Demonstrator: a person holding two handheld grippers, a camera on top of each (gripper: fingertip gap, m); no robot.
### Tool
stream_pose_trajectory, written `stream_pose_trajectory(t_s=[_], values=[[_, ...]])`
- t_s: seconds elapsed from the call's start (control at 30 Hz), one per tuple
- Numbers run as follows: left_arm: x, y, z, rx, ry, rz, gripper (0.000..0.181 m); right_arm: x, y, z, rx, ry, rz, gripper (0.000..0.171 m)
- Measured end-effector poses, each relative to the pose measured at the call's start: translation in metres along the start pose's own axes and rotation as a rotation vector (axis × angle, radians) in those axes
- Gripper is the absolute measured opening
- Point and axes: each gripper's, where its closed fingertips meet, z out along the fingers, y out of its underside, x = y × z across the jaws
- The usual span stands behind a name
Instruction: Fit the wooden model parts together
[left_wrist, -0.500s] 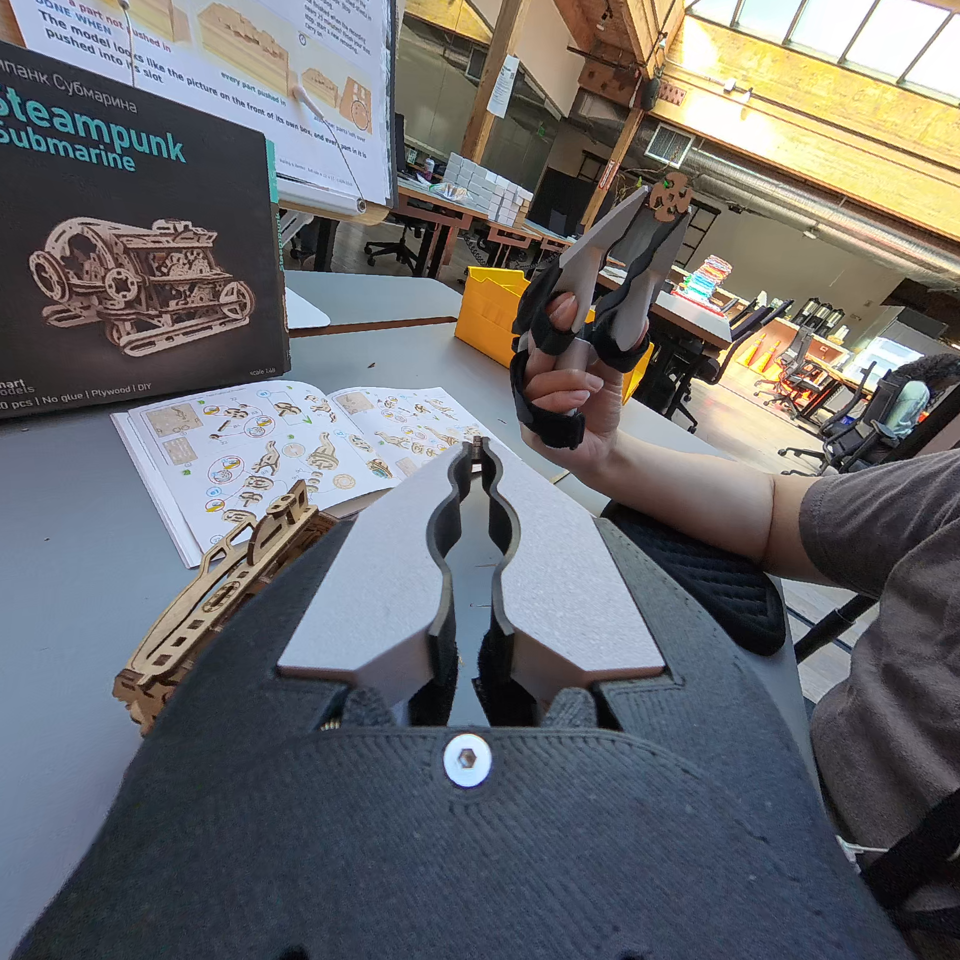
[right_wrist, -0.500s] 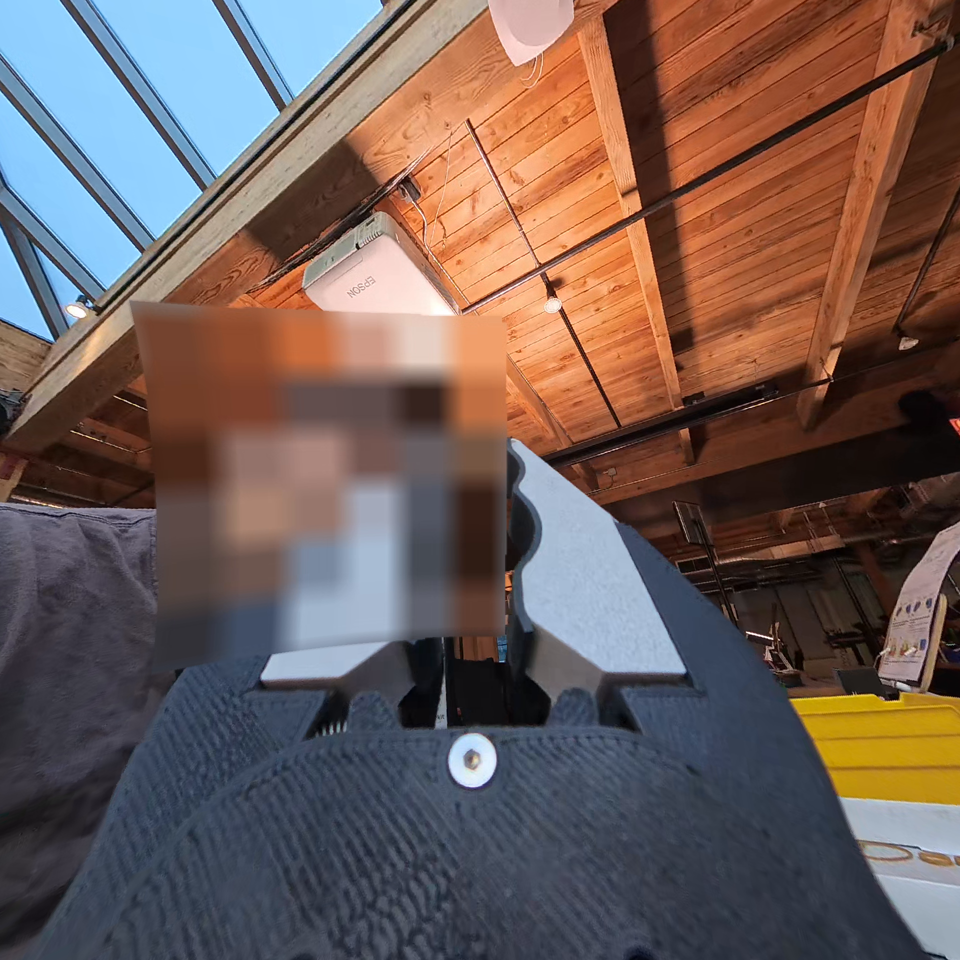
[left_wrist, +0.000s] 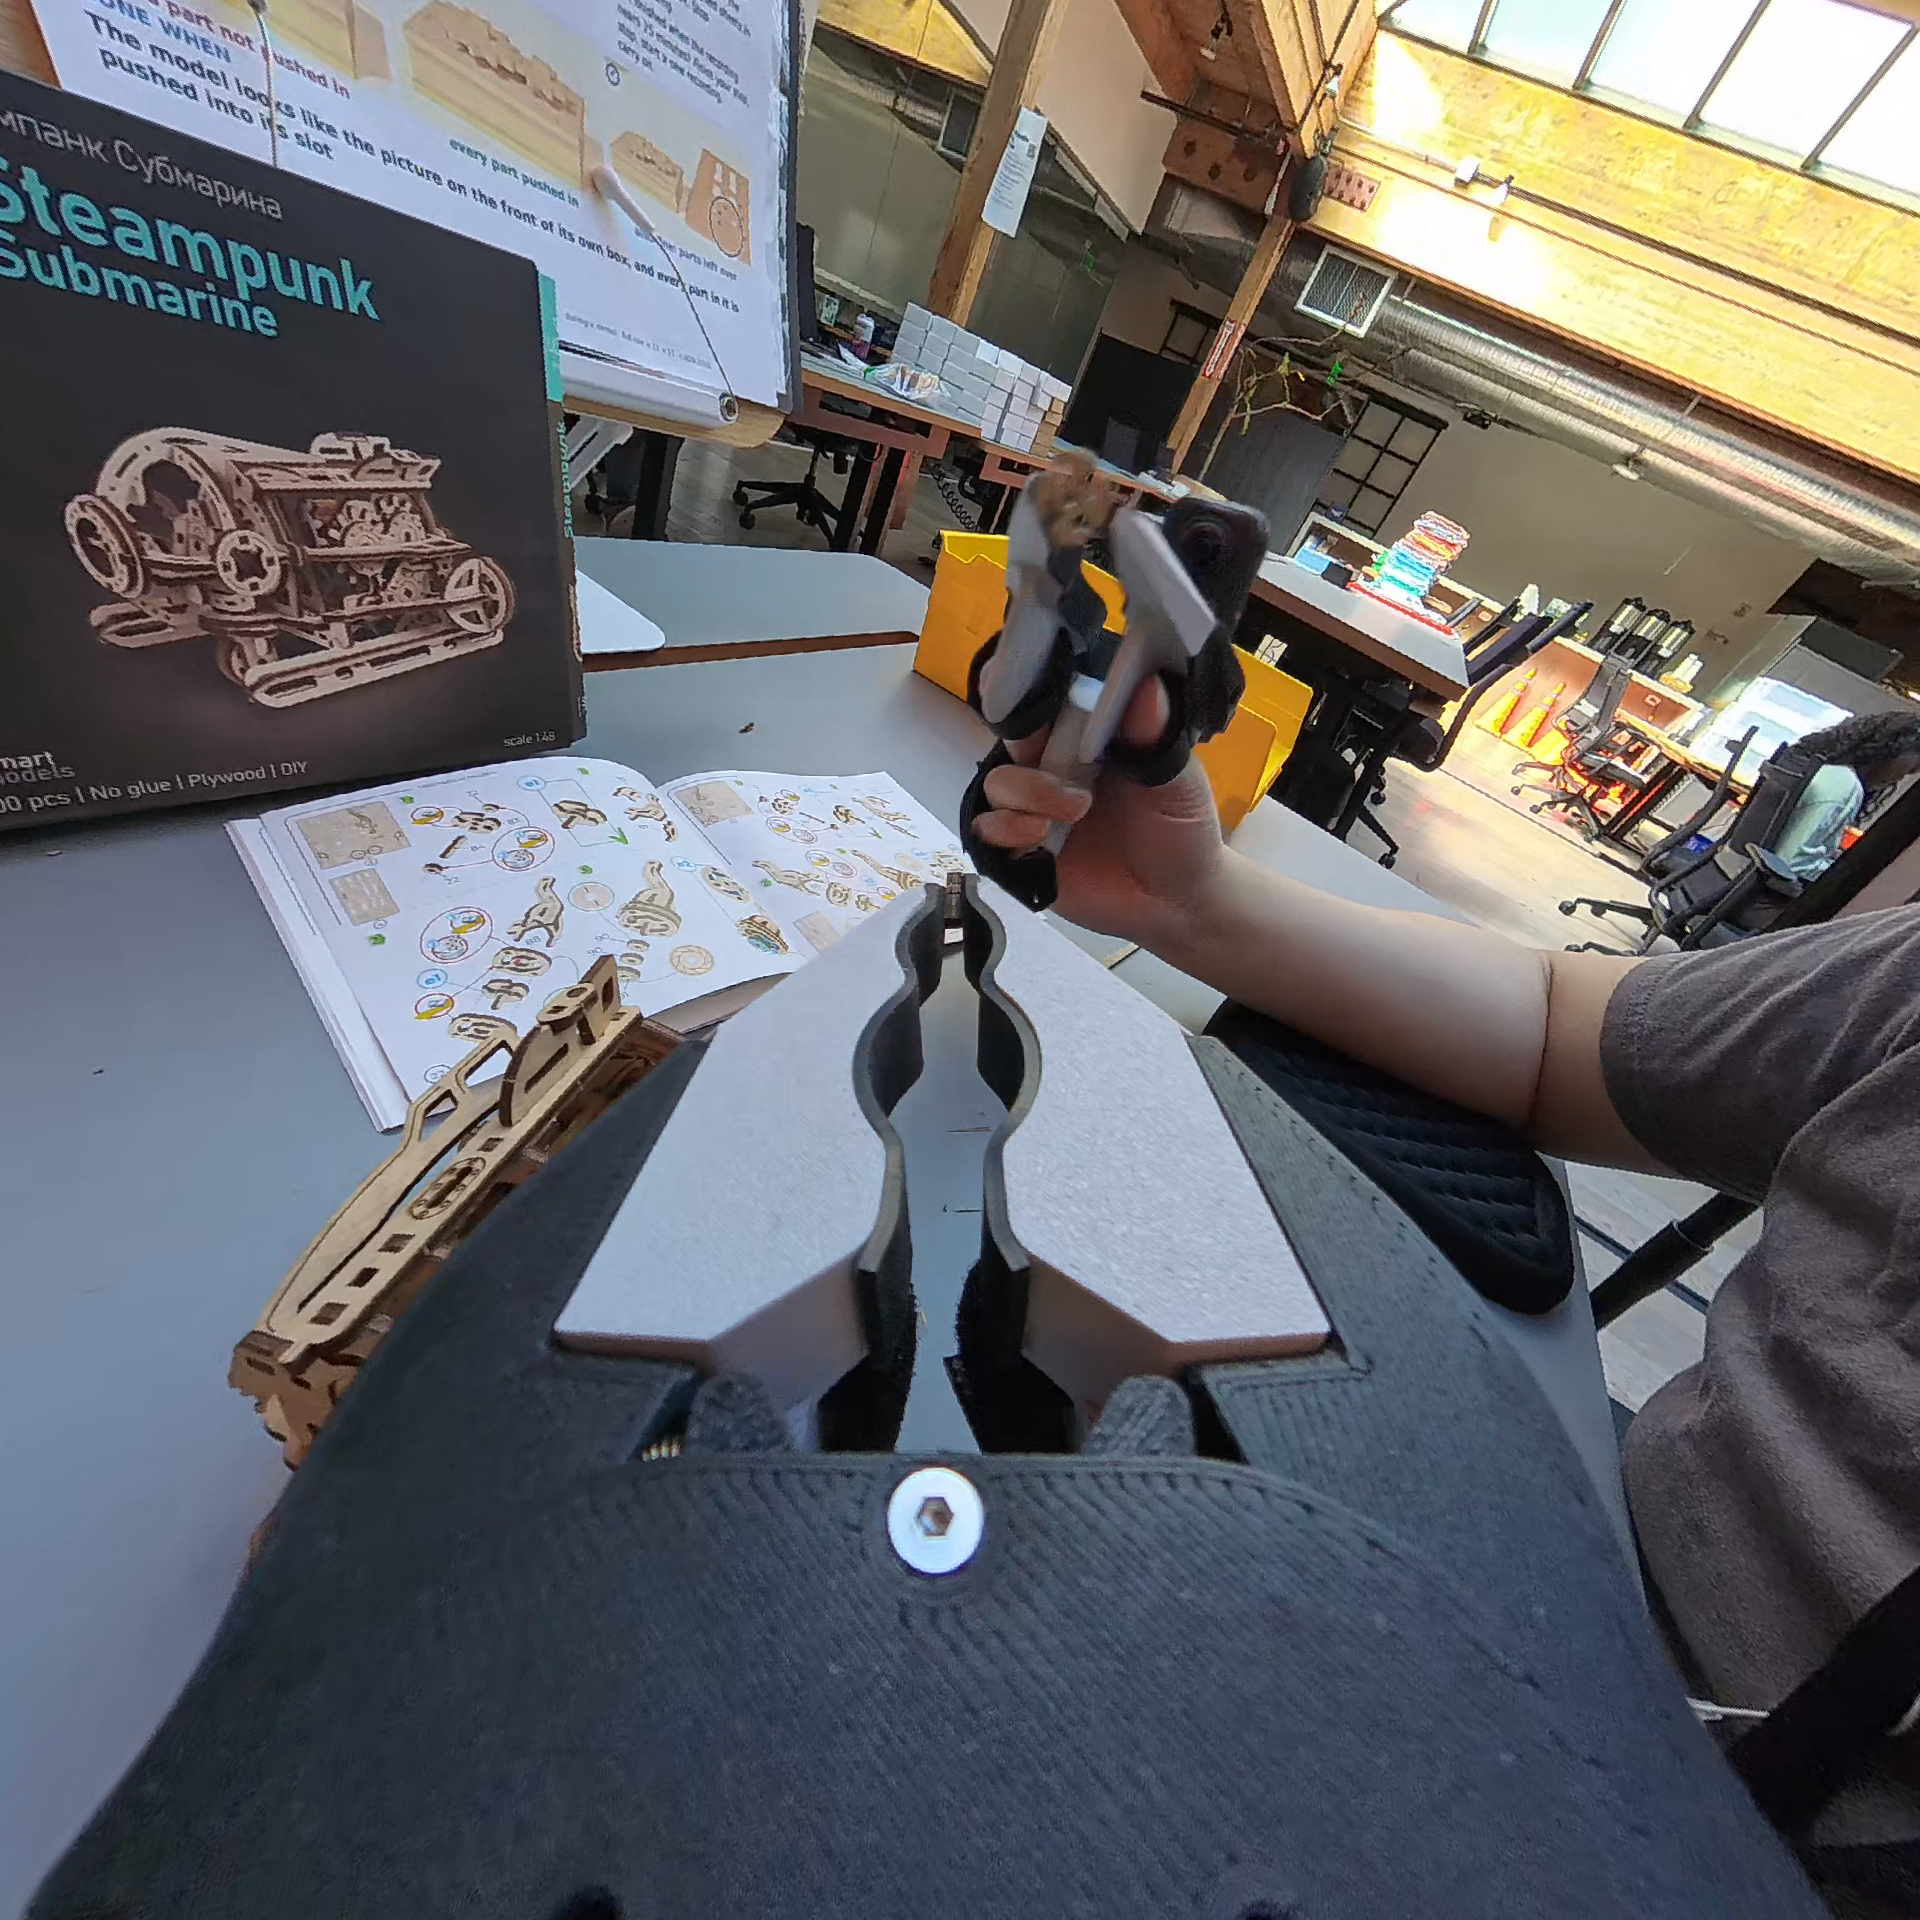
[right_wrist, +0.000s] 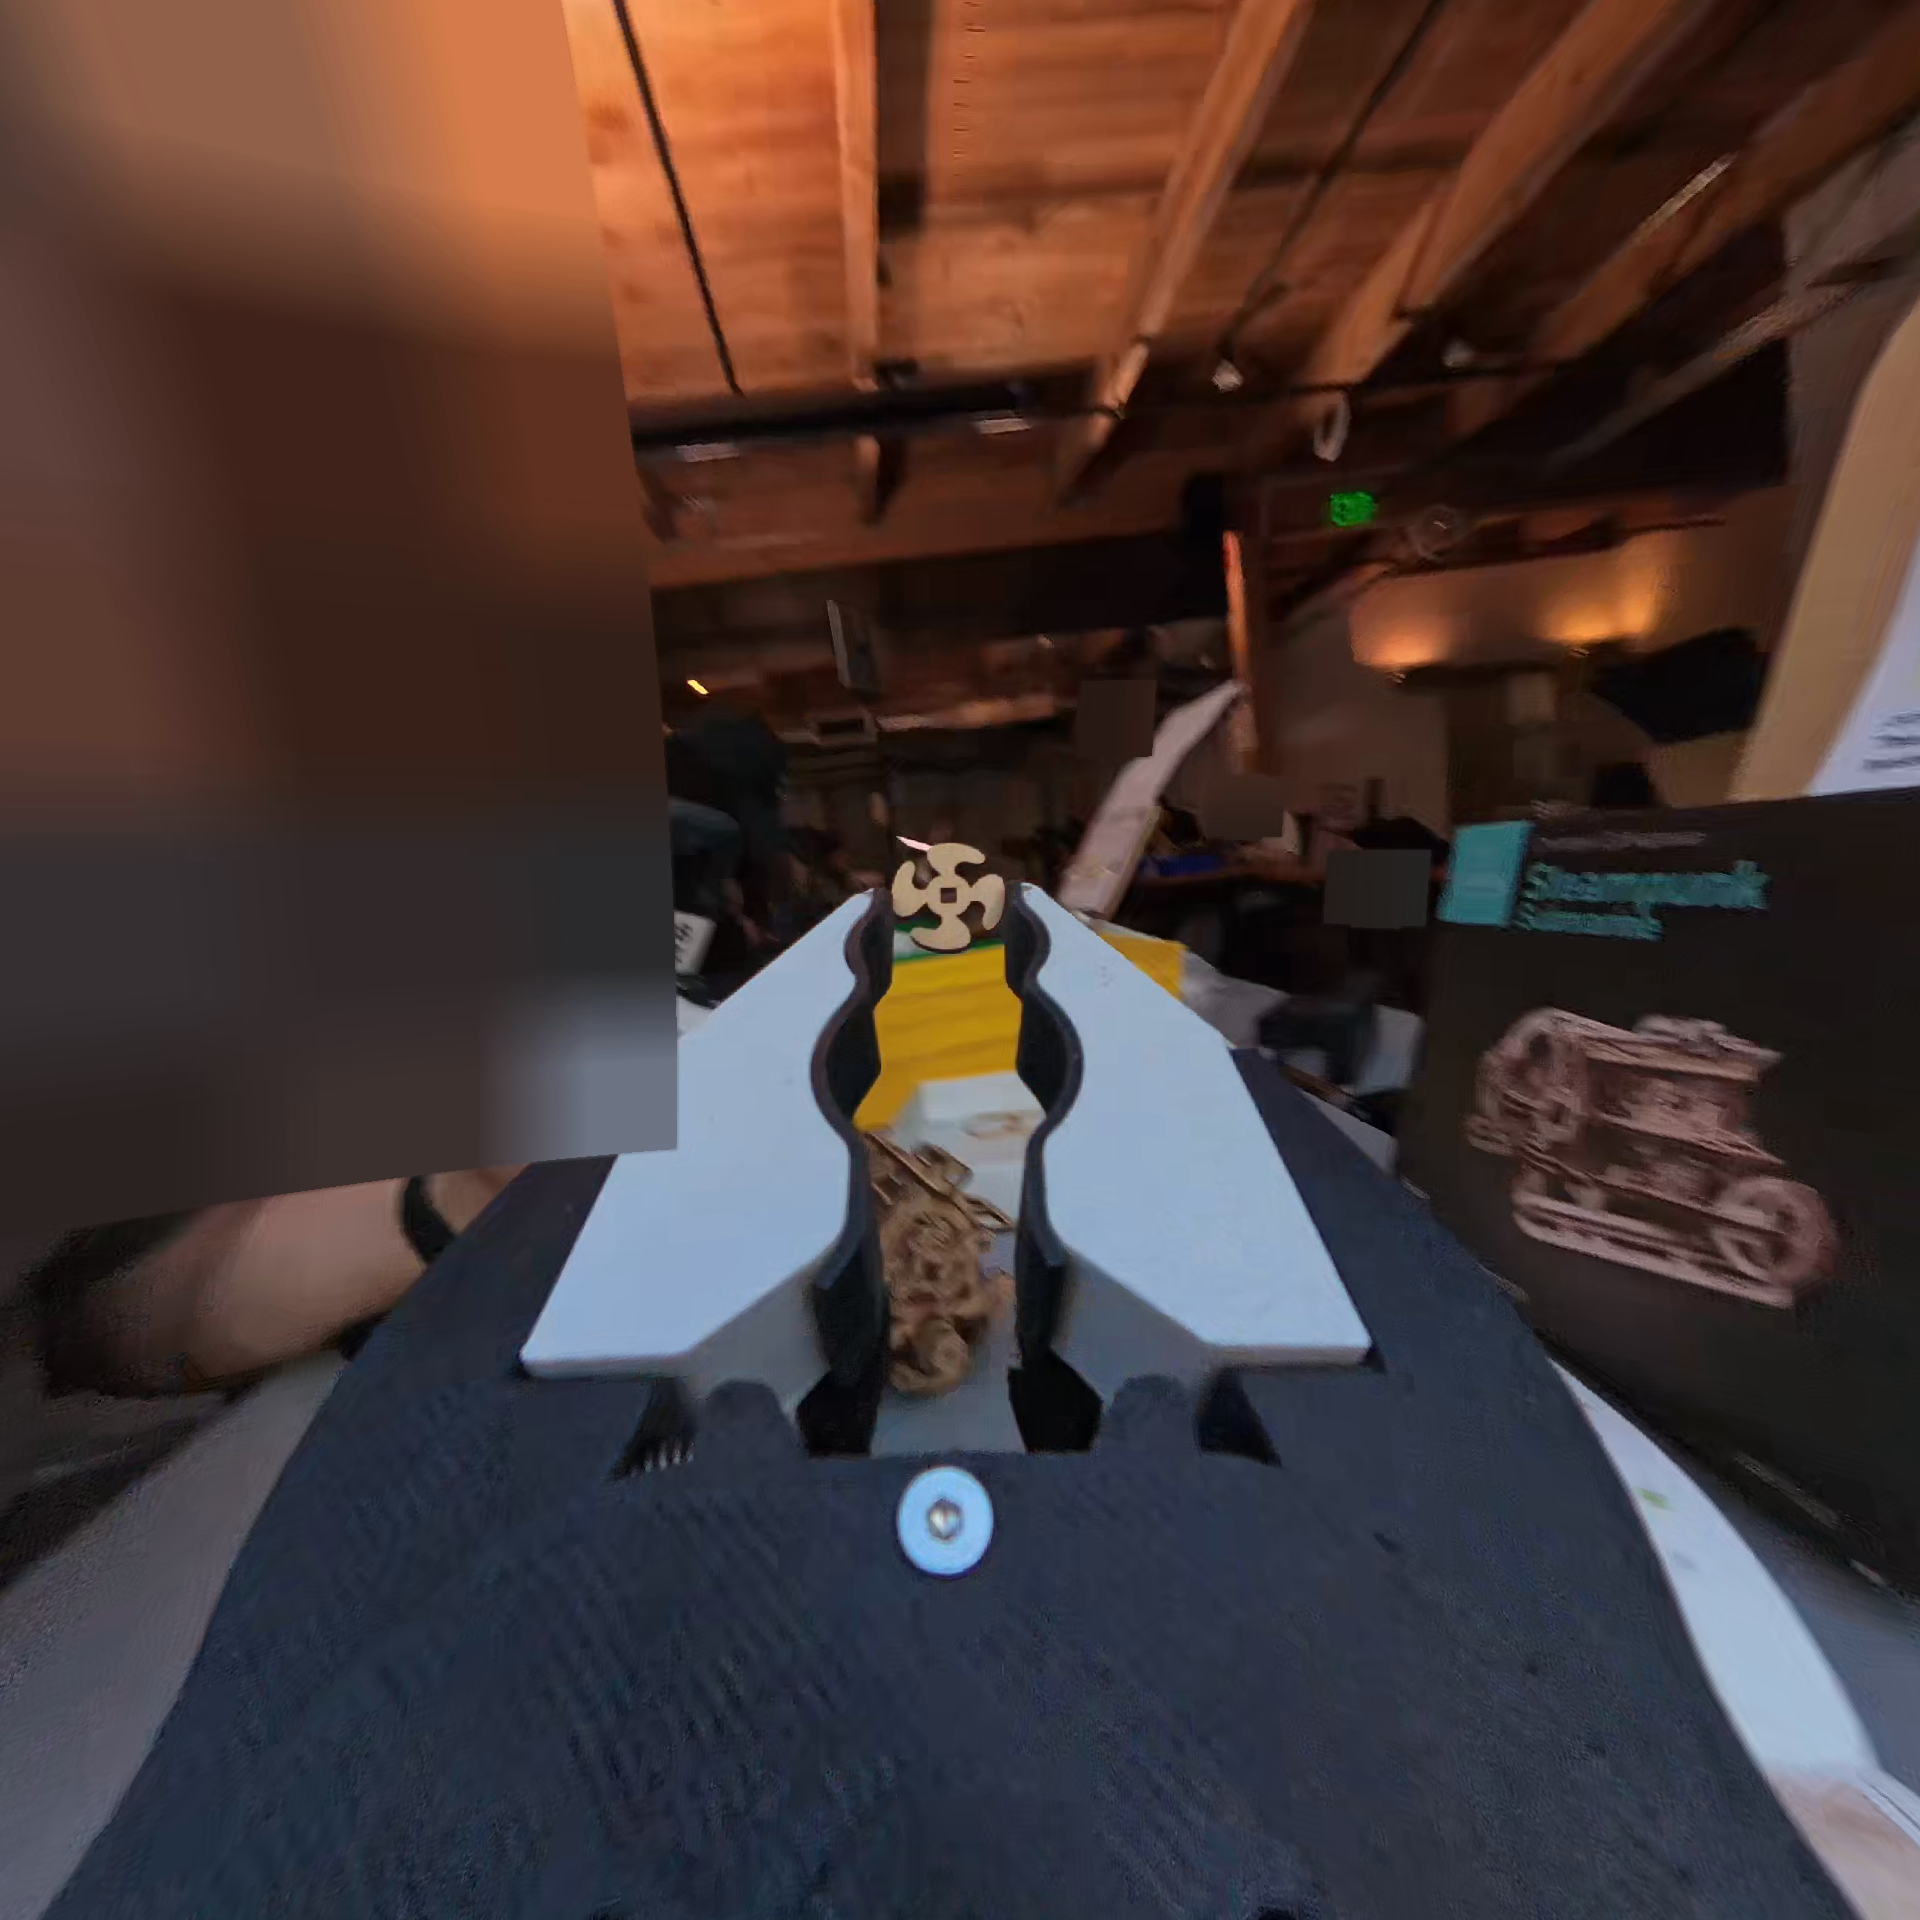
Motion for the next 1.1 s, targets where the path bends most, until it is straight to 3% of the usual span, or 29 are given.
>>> stream_pose_trajectory(t_s=[0.03,0.13,0.33,0.63,1.1], values=[[-0.001,0.0,0.0,-0.001,-0.004,0.0,0.001,0.015,0.015,-0.001,-0.114,0.12,-0.106,0.02],[-0.001,0.001,0.001,-0.003,-0.006,0.0,0.001,0.039,0.039,-0.009,-0.356,0.34,-0.368,0.02],[-0.003,0.002,0.001,-0.009,-0.027,0.022,0.001,0.035,0.076,-0.007,-0.636,0.374,-0.633,0.02],[-0.006,0.005,0.001,-0.022,-0.053,0.044,0.002,0.032,0.095,-0.008,-0.819,0.409,-0.813,0.02],[-0.005,0.006,0.002,-0.033,-0.061,0.066,0.001,0.038,0.111,-0.016,-0.937,0.418,-0.835,0.02]])
